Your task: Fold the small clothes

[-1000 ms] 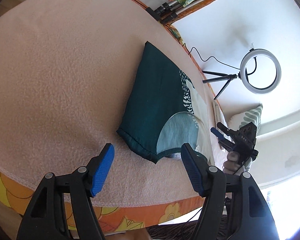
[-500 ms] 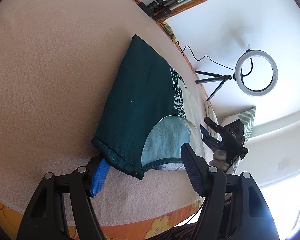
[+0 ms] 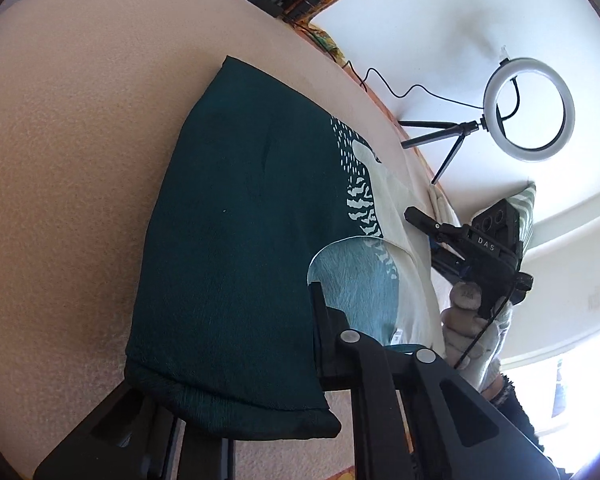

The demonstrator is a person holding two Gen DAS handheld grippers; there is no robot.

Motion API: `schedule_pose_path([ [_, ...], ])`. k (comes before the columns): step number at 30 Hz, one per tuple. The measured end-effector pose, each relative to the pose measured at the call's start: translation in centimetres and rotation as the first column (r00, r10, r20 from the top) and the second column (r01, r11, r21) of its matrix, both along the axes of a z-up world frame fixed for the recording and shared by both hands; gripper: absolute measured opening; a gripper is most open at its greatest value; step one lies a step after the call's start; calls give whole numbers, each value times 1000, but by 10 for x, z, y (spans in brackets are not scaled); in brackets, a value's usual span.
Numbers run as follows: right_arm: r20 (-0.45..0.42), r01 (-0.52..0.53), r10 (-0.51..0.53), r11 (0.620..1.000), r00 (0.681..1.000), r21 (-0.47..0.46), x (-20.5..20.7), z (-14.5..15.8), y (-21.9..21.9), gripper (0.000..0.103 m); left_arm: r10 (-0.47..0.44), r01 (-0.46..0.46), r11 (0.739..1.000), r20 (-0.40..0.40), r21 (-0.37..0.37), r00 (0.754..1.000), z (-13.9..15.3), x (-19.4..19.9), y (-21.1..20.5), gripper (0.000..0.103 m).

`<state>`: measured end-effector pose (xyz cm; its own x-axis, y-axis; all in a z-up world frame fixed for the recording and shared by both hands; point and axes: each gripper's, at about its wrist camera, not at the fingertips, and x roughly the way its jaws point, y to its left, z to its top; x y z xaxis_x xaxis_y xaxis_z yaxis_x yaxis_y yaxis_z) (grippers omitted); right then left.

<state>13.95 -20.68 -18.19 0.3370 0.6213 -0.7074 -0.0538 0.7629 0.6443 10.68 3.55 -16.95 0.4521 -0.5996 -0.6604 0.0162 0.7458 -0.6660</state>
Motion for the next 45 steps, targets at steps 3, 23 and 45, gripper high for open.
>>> schedule_pose_path([
  [3,29,-23,27,993,999,-113,-2,10,14,8,-59,53,993,55,105,997,11,-2,-12,8],
  [23,216,2,63,958,974,-286,-27,95,29,4,-183,117,962,263,249,947,68,-16,-52,5],
  [45,331,169,-40,912,943,-373,-48,168,-117,4,-324,252,941,390,224,862,112,16,-181,5],
])
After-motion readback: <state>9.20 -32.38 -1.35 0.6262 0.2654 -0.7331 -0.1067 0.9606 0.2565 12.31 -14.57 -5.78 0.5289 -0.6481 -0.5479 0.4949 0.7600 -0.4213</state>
